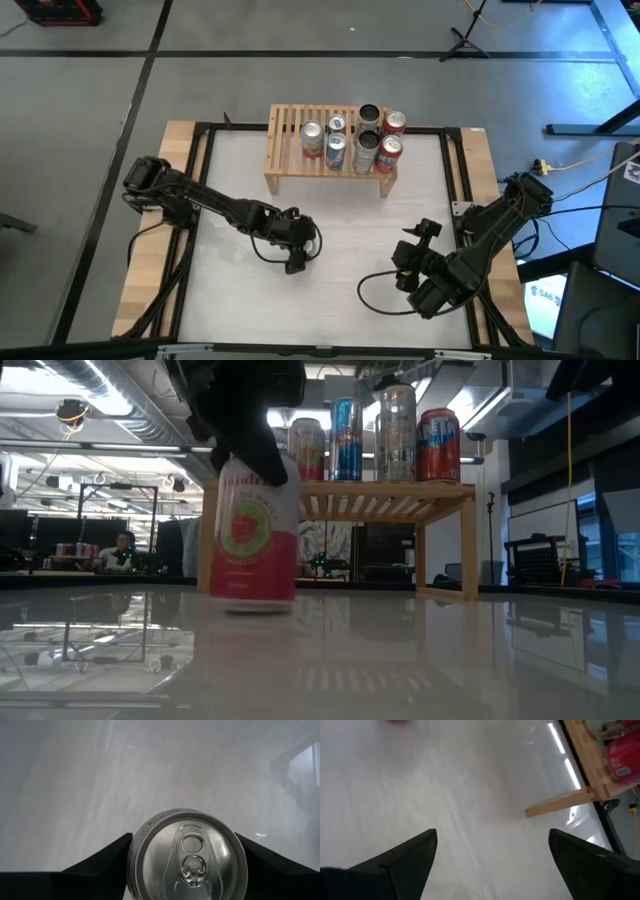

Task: Place canned beverage on shelf
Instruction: Put the pink soda can aligned with the other pink soda can on the shelf

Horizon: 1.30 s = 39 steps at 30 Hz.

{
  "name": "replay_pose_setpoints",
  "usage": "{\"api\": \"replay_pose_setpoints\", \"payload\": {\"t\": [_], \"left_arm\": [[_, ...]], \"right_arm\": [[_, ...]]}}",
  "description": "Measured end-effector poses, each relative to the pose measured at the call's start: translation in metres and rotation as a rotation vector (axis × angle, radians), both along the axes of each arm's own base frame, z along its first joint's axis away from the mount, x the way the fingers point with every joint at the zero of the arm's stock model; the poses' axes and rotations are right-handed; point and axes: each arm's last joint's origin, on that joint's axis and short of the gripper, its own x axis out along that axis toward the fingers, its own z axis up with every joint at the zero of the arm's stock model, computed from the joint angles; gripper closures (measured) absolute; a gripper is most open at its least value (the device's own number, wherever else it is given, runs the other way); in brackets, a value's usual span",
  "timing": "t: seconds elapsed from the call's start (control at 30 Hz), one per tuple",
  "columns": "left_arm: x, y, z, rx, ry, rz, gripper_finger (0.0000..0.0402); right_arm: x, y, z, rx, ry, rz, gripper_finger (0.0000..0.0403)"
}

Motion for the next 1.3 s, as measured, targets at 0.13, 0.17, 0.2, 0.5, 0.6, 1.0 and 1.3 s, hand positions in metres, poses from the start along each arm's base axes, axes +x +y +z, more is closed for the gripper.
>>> {"api": "replay_pose_setpoints", "payload": {"t": [0.13, 0.17, 0.2, 0.5, 0.6, 1.0, 1.3], "left_arm": [[0.0, 0.001, 0.025, -0.024, -0.025, 0.029, 0.0134], [0.001, 0.002, 0.035, -0.032, -0.043, 0.036, 0.0134], [0.002, 0.003, 0.047, -0.04, -0.056, 0.04, 0.0134], [0.003, 0.024, 0.143, -0.028, -0.119, 0.138, 0.0134], [-0.002, 0.031, 0.163, -0.018, -0.124, 0.192, 0.0134], [-0.009, 0.077, 0.185, 0.075, -0.116, 0.346, 0.0134], [-0.011, 0.127, 0.183, 0.14, -0.078, 0.391, 0.0134]], "right_arm": [[-0.006, -0.007, 0.008, -0.013, -0.012, 0.002, 0.0031], [-0.008, -0.009, 0.012, -0.016, -0.021, 0.003, 0.0031], [-0.01, -0.012, 0.015, -0.017, -0.031, 0.003, 0.0031], [-0.033, -0.037, 0.046, -0.015, -0.147, 0.003, 0.0031], [-0.037, -0.041, 0.051, -0.009, -0.159, 0.013, 0.0031], [-0.039, -0.044, 0.054, -0.044, -0.174, 0.02, 0.0031], [-0.039, -0.044, 0.054, -0.05, -0.186, 0.014, 0.0031]]}}
